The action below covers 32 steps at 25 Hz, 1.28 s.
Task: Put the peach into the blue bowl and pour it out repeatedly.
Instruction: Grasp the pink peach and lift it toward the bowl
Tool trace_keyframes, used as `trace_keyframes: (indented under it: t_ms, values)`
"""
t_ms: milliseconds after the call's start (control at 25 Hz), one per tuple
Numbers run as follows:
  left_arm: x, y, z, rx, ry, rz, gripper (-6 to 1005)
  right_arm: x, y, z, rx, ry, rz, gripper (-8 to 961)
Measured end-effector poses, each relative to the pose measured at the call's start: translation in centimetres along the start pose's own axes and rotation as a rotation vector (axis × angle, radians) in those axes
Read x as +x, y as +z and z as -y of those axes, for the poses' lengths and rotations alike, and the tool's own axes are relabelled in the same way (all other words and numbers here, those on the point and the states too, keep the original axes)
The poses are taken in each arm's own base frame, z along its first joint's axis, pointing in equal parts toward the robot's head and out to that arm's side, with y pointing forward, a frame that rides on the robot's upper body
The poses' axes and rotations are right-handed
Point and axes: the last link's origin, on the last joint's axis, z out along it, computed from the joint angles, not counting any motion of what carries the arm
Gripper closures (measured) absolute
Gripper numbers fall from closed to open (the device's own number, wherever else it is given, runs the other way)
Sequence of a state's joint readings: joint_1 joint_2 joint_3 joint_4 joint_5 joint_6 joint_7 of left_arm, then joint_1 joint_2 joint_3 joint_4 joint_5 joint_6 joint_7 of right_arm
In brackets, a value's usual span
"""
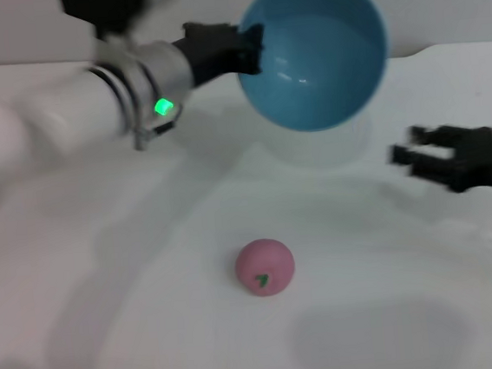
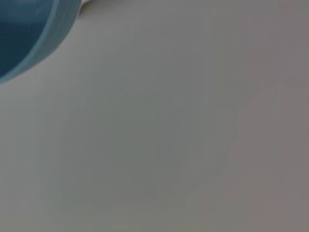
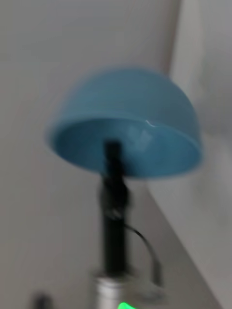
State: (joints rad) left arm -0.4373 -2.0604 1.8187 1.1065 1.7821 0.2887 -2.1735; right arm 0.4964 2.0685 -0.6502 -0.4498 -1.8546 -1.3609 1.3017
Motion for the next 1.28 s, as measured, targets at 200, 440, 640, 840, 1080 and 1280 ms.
trace_keyframes:
  t_ms: [200,440,640,840,1080,1280]
  values:
    - [0.1,-2.1,5.4,-0.074,-0.342,0.142,999,-0.8,4.5,-1.9,-0.142,-0.074,-0.134,475]
    - [-1.9,-5.2,7.6,-0.100,-0.495,0.298,999,-0.3,8.2,-3.8,-0.223,-0.129,-0.298,482]
    - [-3.3,-7.1,8.6,-0.070,-0.547,0.445,1000,0.2,10.0,-4.7,-0.247,-0.176,-0.386,488]
    - [-4.0,-7.9,9.1,-0.041,-0.561,0.507,1000,0.8,10.5,-4.8,-0.236,-0.205,-0.415,495]
    - [-3.8,-8.0,9.1,-0.038,-0.572,0.498,999,1.8,10.7,-5.4,-0.246,-0.223,-0.369,502]
    - [-3.4,-7.8,9.0,-0.045,-0.565,0.495,999,2.8,10.7,-5.8,-0.253,-0.244,-0.390,509]
